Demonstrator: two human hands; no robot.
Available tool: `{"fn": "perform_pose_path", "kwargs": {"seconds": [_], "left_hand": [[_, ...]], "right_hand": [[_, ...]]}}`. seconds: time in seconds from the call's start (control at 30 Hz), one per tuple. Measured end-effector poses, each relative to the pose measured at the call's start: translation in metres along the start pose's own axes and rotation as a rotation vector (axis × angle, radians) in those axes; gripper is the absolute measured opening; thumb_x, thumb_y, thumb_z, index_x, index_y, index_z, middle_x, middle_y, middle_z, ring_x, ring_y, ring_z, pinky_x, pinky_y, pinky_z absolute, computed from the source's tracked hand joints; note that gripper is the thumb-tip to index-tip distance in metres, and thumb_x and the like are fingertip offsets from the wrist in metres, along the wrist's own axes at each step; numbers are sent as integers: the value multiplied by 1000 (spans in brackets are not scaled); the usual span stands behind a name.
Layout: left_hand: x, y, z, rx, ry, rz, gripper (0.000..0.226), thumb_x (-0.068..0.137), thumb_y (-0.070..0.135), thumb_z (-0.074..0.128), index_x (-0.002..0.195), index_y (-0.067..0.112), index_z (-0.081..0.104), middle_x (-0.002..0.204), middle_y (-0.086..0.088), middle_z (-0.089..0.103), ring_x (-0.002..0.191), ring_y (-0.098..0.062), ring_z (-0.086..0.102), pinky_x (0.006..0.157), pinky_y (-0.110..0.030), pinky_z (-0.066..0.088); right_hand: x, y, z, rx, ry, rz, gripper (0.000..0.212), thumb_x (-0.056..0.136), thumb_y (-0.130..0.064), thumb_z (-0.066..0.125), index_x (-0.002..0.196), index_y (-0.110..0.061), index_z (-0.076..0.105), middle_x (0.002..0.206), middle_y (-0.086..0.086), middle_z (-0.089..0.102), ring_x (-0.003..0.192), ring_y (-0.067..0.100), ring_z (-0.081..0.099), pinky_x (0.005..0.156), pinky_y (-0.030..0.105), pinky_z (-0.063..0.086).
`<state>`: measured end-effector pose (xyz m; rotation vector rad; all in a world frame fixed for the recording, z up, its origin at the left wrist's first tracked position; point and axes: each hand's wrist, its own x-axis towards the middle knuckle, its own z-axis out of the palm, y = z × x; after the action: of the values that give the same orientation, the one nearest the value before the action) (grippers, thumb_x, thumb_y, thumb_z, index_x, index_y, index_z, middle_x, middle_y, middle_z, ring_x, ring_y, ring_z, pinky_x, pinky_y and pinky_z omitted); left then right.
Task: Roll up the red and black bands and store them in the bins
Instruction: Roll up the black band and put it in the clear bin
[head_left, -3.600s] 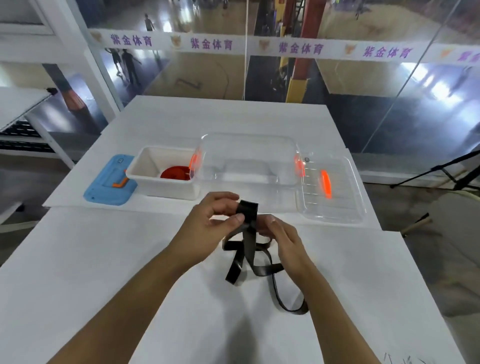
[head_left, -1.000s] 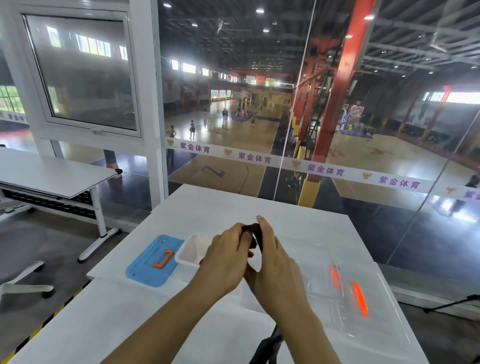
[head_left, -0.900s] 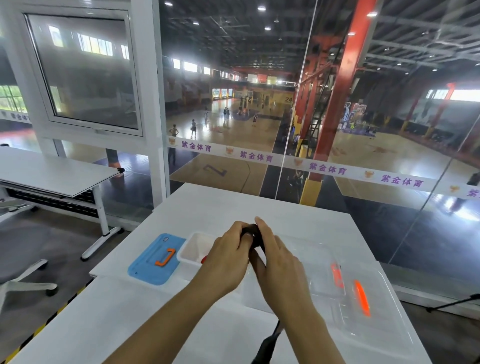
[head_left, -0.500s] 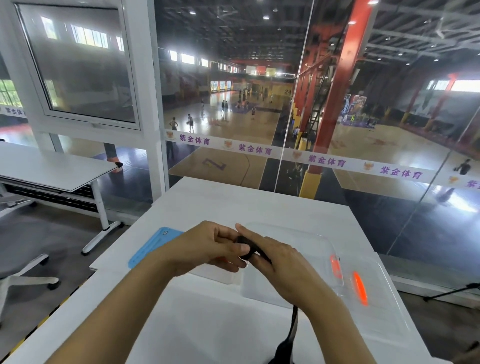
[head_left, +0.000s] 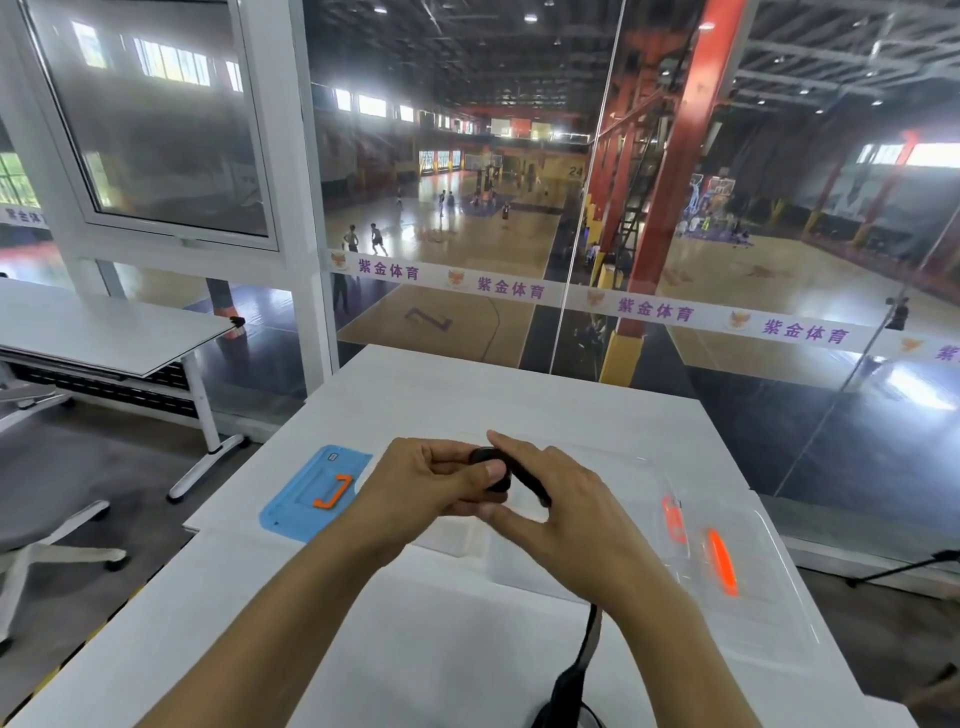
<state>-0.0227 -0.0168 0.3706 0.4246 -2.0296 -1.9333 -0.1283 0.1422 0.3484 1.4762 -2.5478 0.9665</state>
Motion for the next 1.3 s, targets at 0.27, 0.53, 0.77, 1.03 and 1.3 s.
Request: {"fn": "perform_pose_path", "kwargs": {"seconds": [0.27, 0.53, 0.77, 1.03, 1.3], "left_hand": [[-2, -17, 4, -160, -131, -111, 29, 93, 20, 68, 119, 7, 73, 113, -14, 77, 107, -30, 74, 97, -43, 58], [2, 0, -18, 191, -323, -151, 21, 91, 11, 72, 111, 6, 77, 101, -11, 80, 95, -25, 77, 89, -32, 61], [-6, -20, 8, -131, -23, 7, 21, 91, 12, 69, 110, 9, 77, 100, -14, 80, 93, -27, 78, 85, -31, 62], [-5, -27, 46, -432, 179, -32, 22, 92, 20, 70, 109, 10, 77, 105, -14, 79, 102, -28, 76, 93, -34, 58], [-9, -33, 46, -304, 72, -117, 27, 93, 32, 67, 112, 17, 77, 106, -2, 80, 100, -13, 75, 89, -30, 57]], "right_hand": [[-5, 10, 5, 62, -32, 24, 53, 105, -28, 53, 145, -60, 40, 94, -14, 54, 91, 5, 56, 86, 24, 50], [-2, 4, -14, 24, -306, -18, 49, 105, -36, 53, 147, -58, 40, 95, -47, 49, 97, -13, 50, 87, 11, 40], [-7, 1, -1, 62, -67, 94, 56, 104, -46, 49, 155, -48, 28, 105, -26, 55, 101, 6, 53, 100, 34, 48], [-25, -31, 49, 284, 284, 239, 79, 99, -35, 59, 157, -52, 9, 124, -28, 36, 100, -15, 50, 84, 8, 42], [-19, -19, 45, 200, 301, 241, 63, 103, -33, 55, 156, -48, 25, 119, -13, 52, 94, 0, 52, 84, 22, 47]]}}
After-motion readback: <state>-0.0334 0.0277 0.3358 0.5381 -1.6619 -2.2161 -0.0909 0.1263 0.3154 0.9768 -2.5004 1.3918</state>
